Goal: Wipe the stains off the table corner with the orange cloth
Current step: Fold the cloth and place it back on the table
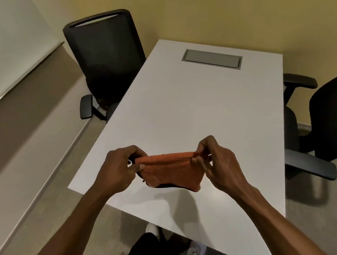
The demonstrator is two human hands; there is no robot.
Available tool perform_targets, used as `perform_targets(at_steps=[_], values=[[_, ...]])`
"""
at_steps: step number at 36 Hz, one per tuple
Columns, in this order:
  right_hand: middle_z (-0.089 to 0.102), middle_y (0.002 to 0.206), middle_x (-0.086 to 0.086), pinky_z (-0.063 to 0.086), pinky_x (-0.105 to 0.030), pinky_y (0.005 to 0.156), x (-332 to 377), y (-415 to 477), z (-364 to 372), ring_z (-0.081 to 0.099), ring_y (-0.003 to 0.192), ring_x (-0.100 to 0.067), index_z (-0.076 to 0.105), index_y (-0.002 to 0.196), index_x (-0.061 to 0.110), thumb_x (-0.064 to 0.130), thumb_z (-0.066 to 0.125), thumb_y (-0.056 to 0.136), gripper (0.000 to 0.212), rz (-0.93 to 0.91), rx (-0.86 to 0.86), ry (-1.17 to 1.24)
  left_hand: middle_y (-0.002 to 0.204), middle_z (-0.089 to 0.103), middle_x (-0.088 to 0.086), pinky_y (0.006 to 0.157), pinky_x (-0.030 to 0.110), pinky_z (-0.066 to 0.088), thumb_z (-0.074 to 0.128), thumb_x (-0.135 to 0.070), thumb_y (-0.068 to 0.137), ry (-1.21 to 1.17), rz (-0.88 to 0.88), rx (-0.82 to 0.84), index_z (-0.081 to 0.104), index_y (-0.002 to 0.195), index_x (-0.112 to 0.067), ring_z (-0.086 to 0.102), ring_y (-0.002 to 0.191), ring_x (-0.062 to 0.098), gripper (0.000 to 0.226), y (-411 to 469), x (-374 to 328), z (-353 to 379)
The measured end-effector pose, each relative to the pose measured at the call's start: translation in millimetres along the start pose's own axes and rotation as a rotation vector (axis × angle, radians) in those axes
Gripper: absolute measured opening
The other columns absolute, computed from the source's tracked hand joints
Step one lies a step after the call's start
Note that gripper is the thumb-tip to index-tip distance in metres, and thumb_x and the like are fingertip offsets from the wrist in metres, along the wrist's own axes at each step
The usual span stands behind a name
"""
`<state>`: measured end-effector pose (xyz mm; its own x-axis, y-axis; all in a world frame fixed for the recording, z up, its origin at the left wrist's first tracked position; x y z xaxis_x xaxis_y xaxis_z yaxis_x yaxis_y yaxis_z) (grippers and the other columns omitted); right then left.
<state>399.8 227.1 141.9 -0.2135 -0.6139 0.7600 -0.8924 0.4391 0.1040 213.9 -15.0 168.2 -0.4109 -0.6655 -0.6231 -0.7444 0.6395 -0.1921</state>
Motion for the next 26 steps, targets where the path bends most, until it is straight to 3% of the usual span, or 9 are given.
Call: perform_targets(at_steps=[2, 4, 7, 12, 17, 21, 26], values=[[0.067, 0.081, 0.009, 0.052, -0.028, 0.067, 2, 18, 8, 0.064, 0.075, -0.014, 0.05, 0.094, 0.033, 0.009, 0.066, 0.098, 0.029, 0.004, 0.039, 0.014, 0.095, 0.079, -0.018, 0.084, 0.02, 0.054, 0.086, -0.008, 0.096, 0.011, -0.006, -0.016, 0.081, 0.102, -0.032, 0.071, 0.095, 0.003, 0.025, 17, 9, -8], [0.067, 0.082, 0.011, 0.052, -0.031, 0.069, 2, 38, 17, 0.062, 0.078, -0.013, 0.051, 0.091, 0.033, 0.002, 0.063, 0.096, 0.033, -0.023, 0.049, -0.008, 0.093, 0.08, -0.016, 0.078, 0.019, 0.051, 0.085, -0.005, 0.095, 0.016, -0.019, -0.029, 0.082, 0.1, -0.03, 0.072, 0.092, 0.003, 0.026, 36, 19, -15], [0.063, 0.08, 0.012, 0.054, -0.038, 0.071, -1, 68, 37, 0.061, 0.078, -0.012, 0.055, 0.09, 0.031, 0.008, 0.071, 0.094, 0.028, -0.036, 0.037, 0.013, 0.089, 0.08, -0.015, 0.073, 0.018, 0.046, 0.087, -0.002, 0.092, 0.045, -0.015, -0.03, 0.082, 0.096, -0.029, 0.071, 0.088, 0.002, 0.028, 69, 37, -26], [0.065, 0.08, 0.011, 0.052, -0.031, 0.071, 3, 119, 74, 0.059, 0.077, -0.009, 0.064, 0.091, 0.029, 0.016, 0.076, 0.092, 0.018, -0.042, 0.056, 0.0, 0.09, 0.078, -0.011, 0.069, 0.018, 0.047, 0.081, 0.002, 0.094, 0.186, -0.013, 0.029, 0.083, 0.098, -0.023, 0.069, 0.087, 0.007, 0.025, 127, 64, -49], [0.07, 0.082, 0.008, 0.05, -0.027, 0.071, -4, 174, 107, 0.062, 0.078, -0.011, 0.069, 0.09, 0.026, 0.013, 0.077, 0.09, 0.015, 0.035, 0.078, 0.006, 0.084, 0.076, -0.008, 0.074, 0.031, 0.059, 0.085, 0.001, 0.091, 0.236, -0.019, 0.146, 0.082, 0.098, -0.023, 0.071, 0.083, 0.013, 0.025, 193, 88, -72], [0.07, 0.084, 0.008, 0.05, -0.027, 0.071, -16, 220, 135, 0.062, 0.078, -0.009, 0.071, 0.09, 0.025, 0.007, 0.072, 0.09, 0.018, 0.128, 0.098, 0.002, 0.087, 0.072, -0.01, 0.063, 0.018, 0.044, 0.084, -0.001, 0.093, 0.324, 0.007, 0.162, 0.083, 0.105, -0.02, 0.064, 0.079, 0.005, 0.023, 250, 106, -71], [0.067, 0.094, 0.006, 0.046, -0.035, 0.075, -37, 268, 169, 0.06, 0.089, -0.019, 0.069, 0.094, 0.028, 0.008, 0.058, 0.092, 0.023, 0.226, 0.11, -0.143, 0.09, 0.074, -0.002, 0.078, 0.041, 0.064, 0.074, 0.006, 0.094, 0.35, 0.004, 0.128, 0.082, 0.103, -0.014, 0.074, 0.096, 0.03, 0.024, 318, 133, -46]])
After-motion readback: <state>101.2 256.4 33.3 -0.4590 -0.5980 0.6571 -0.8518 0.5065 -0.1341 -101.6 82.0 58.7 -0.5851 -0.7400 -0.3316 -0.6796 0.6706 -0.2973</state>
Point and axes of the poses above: each hand's wrist, its own y-axis towards the middle knuckle, its own z-axis out of the palm, x = y × z, the point moved 1 cm from there along y, towards the middle knuckle
